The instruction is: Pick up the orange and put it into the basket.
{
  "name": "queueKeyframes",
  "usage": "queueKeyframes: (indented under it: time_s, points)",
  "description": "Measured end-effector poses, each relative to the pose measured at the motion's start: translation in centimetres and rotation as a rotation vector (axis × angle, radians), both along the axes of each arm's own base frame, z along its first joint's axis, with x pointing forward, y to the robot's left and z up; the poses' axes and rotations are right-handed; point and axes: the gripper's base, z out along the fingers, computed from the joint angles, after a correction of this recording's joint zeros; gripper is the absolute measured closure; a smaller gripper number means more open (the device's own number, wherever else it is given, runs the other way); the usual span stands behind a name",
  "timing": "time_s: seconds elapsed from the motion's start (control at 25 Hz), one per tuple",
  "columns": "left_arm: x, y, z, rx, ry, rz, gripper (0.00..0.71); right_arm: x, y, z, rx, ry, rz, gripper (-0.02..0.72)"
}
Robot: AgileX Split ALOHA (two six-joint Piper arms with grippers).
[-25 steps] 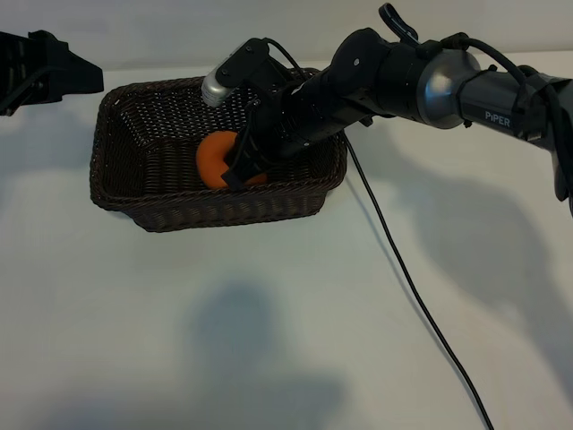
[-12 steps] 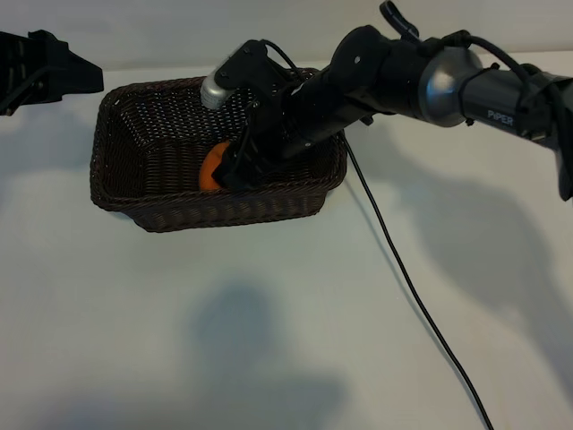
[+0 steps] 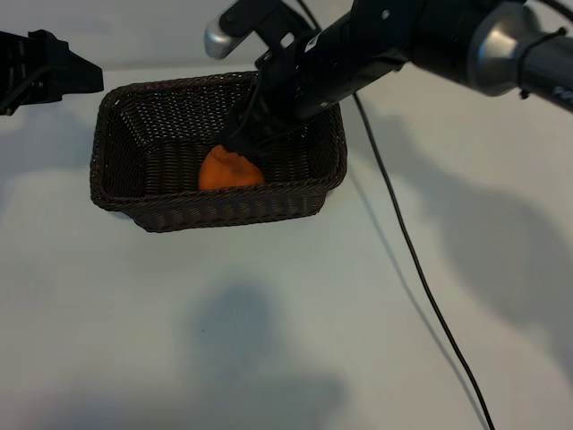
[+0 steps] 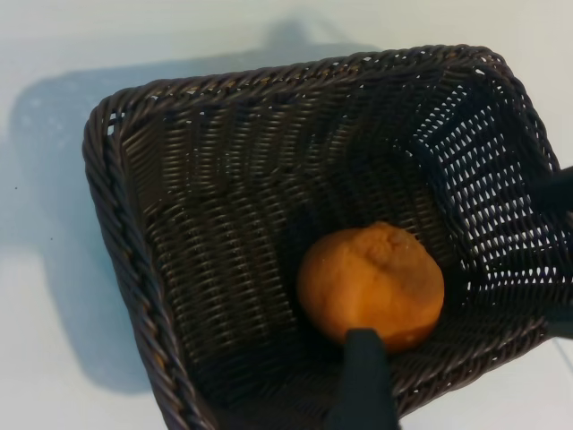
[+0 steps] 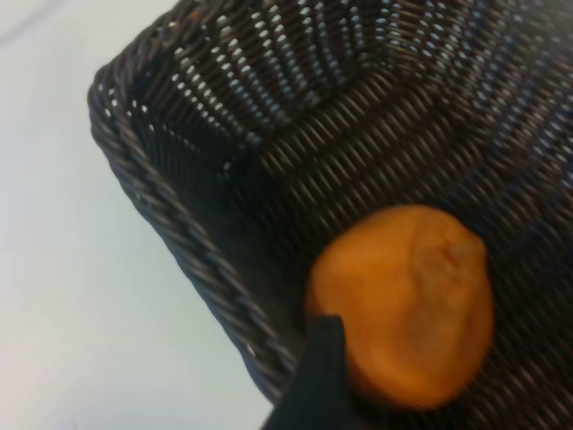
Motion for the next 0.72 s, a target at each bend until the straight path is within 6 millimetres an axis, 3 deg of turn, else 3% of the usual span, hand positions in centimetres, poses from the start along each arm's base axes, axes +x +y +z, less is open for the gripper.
queueKeyframes:
  time_s: [0.4, 0.72]
  points:
    - [0.0, 0.0, 0.0, 0.0, 0.001, -0.001, 0.122, -2.8, -2.9, 5.5, -0.129, 0.014, -0.103, 0.062]
    - [-0.1, -0.1, -0.1, -0.003, 0.014, -0.011, 0.122, -4.1, -4.2, 6.0, -0.2, 0.12, -0.106, 0.07]
